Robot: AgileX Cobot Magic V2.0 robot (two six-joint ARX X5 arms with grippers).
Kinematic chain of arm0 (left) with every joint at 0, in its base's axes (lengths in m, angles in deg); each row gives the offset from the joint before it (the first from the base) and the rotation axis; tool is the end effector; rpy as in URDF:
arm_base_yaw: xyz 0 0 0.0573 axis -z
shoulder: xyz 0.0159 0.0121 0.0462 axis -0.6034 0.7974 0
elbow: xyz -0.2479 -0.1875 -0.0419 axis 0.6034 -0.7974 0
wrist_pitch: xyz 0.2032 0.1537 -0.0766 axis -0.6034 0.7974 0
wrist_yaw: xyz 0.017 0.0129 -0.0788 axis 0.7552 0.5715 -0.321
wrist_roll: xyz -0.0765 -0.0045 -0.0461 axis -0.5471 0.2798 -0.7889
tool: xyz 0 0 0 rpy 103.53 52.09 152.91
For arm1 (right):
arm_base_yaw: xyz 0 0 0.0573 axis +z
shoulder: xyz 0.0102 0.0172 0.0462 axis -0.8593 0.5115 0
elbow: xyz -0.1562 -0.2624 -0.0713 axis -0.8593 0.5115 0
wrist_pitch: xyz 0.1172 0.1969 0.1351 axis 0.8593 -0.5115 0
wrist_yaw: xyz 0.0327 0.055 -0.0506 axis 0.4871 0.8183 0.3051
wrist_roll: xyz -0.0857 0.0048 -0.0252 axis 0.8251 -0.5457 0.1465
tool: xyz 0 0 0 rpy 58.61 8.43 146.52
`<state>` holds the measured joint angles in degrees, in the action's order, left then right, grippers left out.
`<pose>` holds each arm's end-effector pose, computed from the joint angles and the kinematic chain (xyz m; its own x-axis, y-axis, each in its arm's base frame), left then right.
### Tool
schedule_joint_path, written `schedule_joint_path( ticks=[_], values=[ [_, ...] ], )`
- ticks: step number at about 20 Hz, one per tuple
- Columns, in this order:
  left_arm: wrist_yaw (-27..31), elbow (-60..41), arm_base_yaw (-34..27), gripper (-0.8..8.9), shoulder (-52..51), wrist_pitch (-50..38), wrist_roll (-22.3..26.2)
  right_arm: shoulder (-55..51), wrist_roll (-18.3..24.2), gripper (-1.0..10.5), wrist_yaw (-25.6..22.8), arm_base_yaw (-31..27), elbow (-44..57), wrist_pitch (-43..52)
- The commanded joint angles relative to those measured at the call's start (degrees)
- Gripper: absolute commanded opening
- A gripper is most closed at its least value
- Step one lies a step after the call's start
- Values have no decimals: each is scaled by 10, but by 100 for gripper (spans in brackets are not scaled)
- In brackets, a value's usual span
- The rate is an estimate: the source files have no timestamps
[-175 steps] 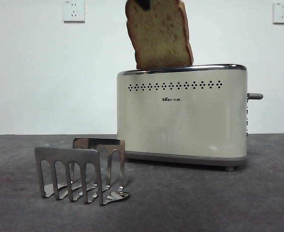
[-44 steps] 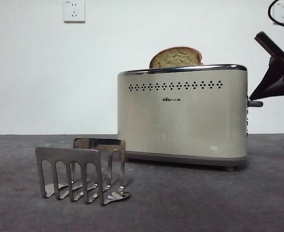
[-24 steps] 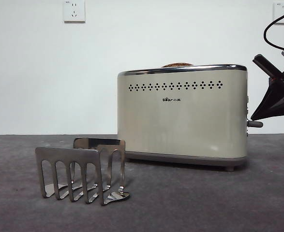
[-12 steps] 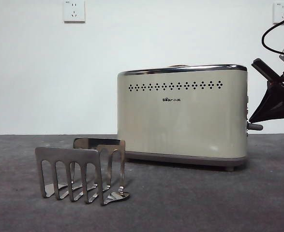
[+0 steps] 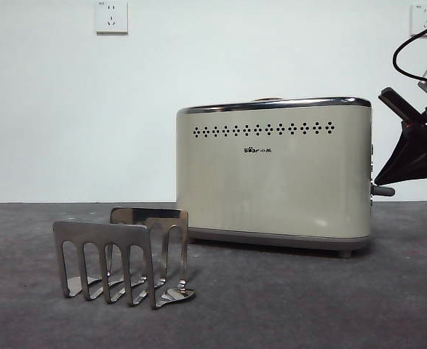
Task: Pick up a slice of bread from the rack,put the bread on the toaster,press the button
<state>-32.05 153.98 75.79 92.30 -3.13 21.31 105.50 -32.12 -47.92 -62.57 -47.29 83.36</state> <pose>0.2224 -0.1752 0.5033 0.5790 -0.4291 -0.6933 0.6402 0.7658 0.0606 0.3603 0.0213 0.1964 0.6004 0.5139 -0.6127 -0.0724 0.7979 0.5984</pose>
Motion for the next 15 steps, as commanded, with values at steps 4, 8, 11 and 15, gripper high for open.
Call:
schedule_joint_path(
  ticks=[4, 8, 11, 15],
  values=[
    [0, -4, -7, 22, -1, -1, -5, -4, -6, -8, -26, 2, 23, -31],
    [0, -4, -9, 22, -1, -1, -5, -48, -9, -8, -26, 3, 23, -31],
    [-1, -4, -9, 22, -1, -1, -5, -77, -8, -8, -26, 3, 18, -31],
    [-1, -4, -9, 22, -1, -1, -3, -116, -8, -8, -21, 3, -7, -37]
  ],
)
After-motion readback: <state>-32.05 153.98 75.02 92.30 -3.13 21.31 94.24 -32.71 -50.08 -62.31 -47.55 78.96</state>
